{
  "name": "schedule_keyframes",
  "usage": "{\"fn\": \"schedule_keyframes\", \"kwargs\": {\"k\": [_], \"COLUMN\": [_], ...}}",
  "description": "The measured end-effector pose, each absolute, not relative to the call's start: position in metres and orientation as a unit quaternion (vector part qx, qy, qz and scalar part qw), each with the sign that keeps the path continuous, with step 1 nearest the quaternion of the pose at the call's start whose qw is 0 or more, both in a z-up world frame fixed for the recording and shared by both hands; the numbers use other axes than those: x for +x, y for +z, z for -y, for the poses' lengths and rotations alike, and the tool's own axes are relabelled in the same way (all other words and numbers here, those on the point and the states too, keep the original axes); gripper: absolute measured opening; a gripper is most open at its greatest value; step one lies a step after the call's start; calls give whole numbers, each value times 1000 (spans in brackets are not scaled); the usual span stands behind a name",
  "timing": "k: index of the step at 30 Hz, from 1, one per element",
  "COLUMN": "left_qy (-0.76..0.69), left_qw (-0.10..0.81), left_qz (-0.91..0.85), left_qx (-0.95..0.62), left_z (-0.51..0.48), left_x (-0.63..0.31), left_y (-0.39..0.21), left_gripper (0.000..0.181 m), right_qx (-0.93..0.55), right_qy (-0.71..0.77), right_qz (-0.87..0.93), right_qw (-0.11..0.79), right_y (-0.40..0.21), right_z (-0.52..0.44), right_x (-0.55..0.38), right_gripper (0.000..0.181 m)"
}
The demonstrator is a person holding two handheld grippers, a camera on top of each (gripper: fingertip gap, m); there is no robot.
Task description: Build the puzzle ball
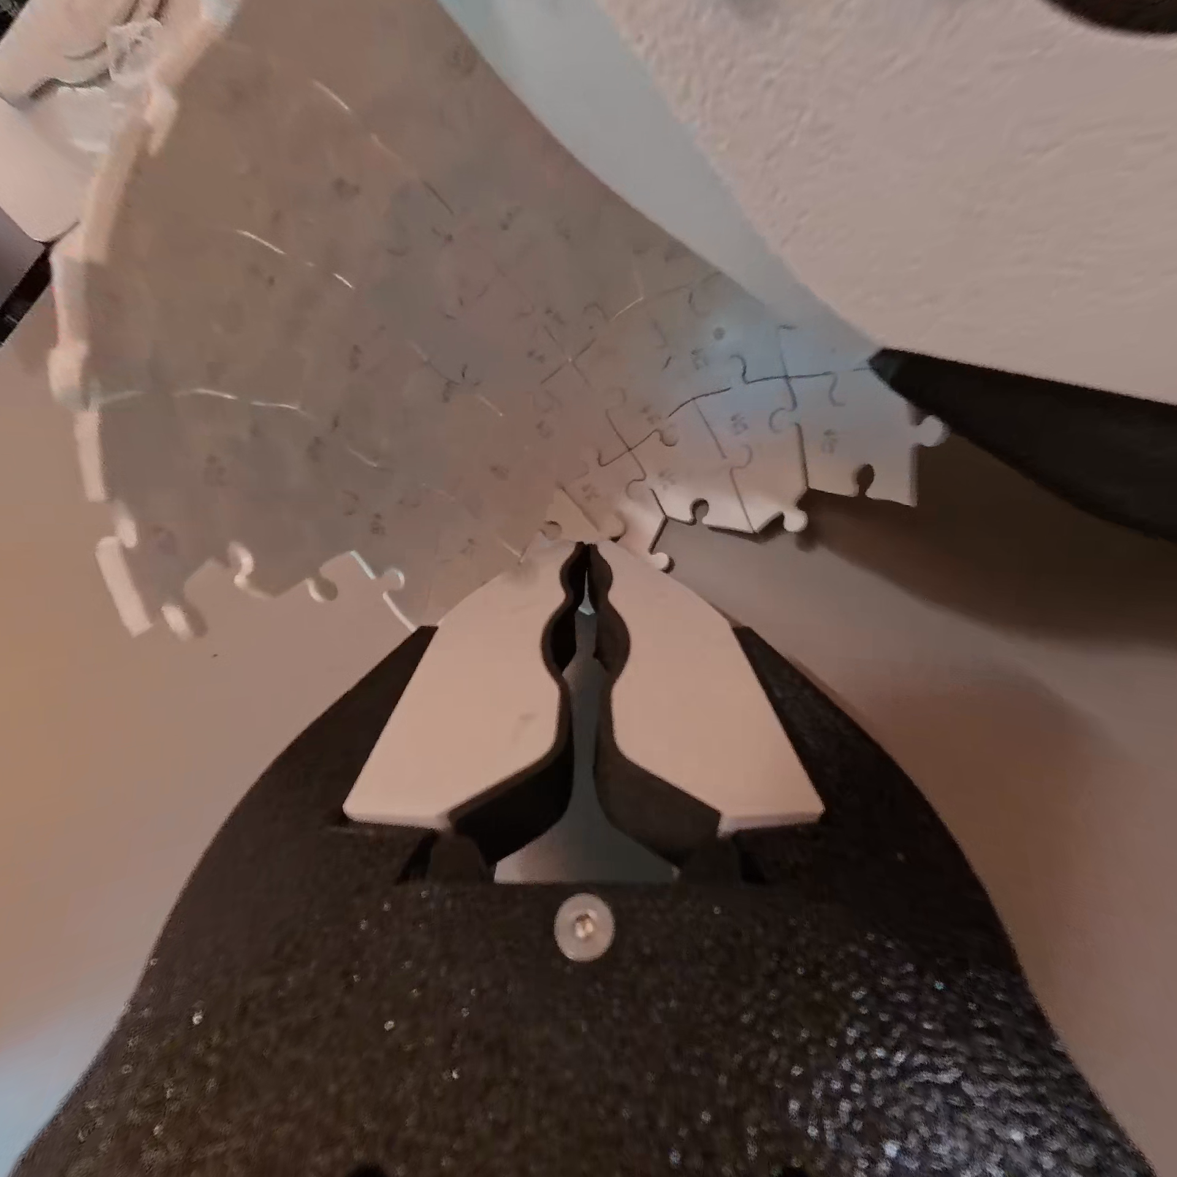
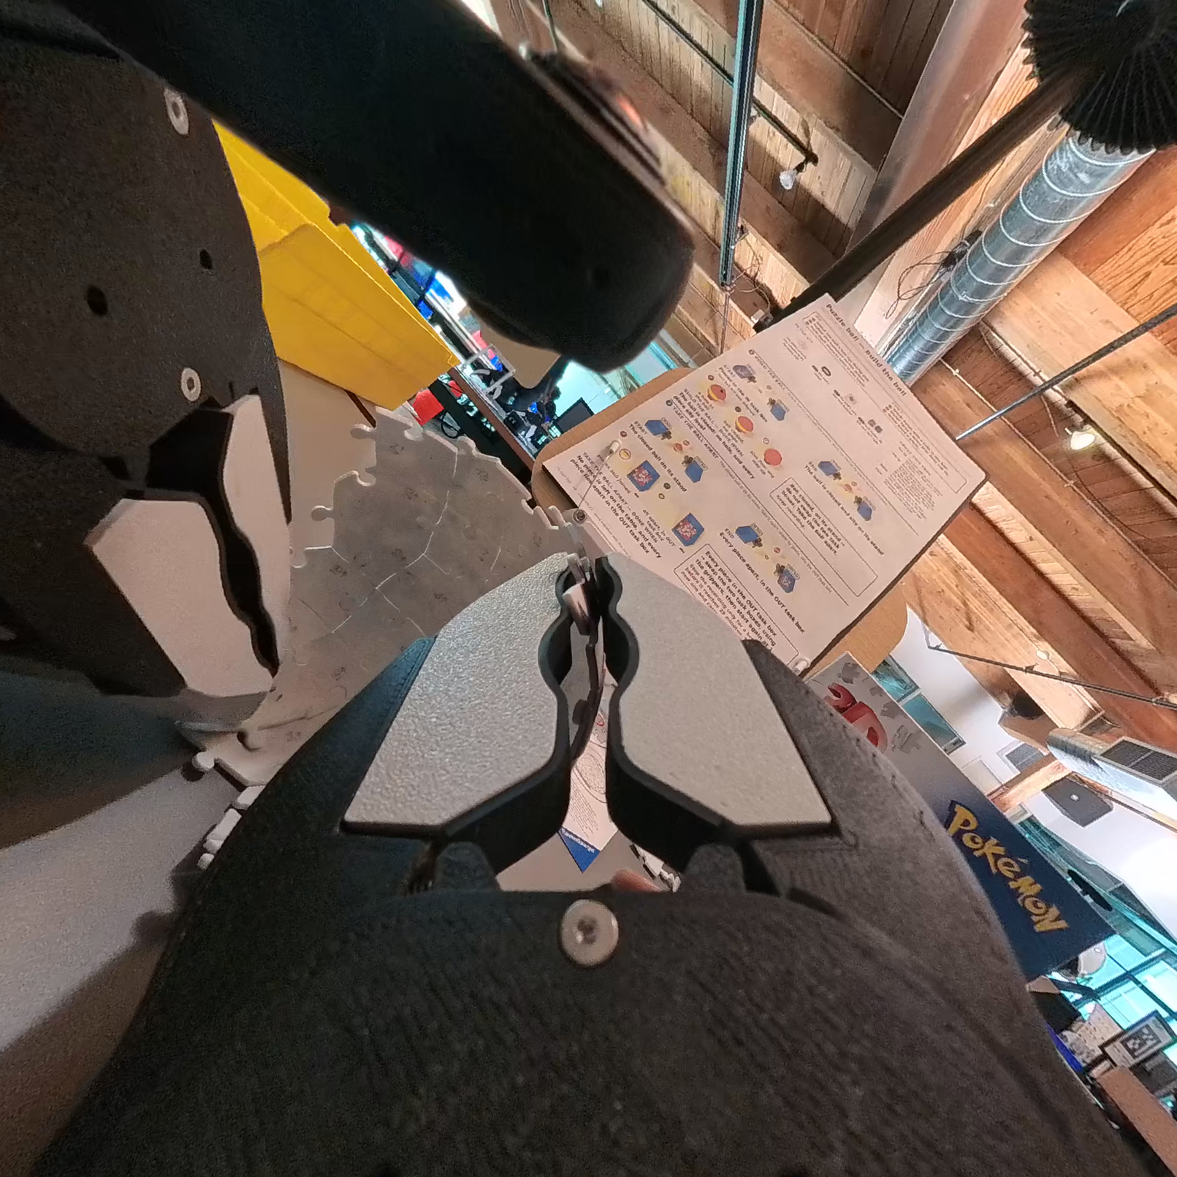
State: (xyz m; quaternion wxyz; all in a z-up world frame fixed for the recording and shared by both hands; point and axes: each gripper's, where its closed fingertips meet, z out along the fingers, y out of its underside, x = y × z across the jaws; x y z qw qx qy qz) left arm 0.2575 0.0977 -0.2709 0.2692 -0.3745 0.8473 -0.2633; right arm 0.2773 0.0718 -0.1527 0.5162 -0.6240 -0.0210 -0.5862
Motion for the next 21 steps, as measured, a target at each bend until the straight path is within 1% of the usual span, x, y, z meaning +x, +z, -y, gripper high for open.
{"fn": "schedule_keyframes", "kwargs": {"k": [14, 18, 21], "left_qy": [-248, -283, -273], "left_qw": [278, 279, 281], "left_qz": [-853, -845, -847], "left_qx": [-367, -358, -360], "left_z": [-104, -94, -98], "left_x": [258, 253, 252], "left_y": [-271, -261, -264], "left_gripper": [0, 0, 0], "right_qx": [-625, -625, -624], "right_qy": [-584, -584, -584], "right_qz": [18, 18, 19], "right_qw": [518, 518, 518], "right_y": [-153, -153, -152], "right_z": [-71, -71, -71], "right_x": [279, 279, 279], "right_gripper": [5, 5, 5]}}
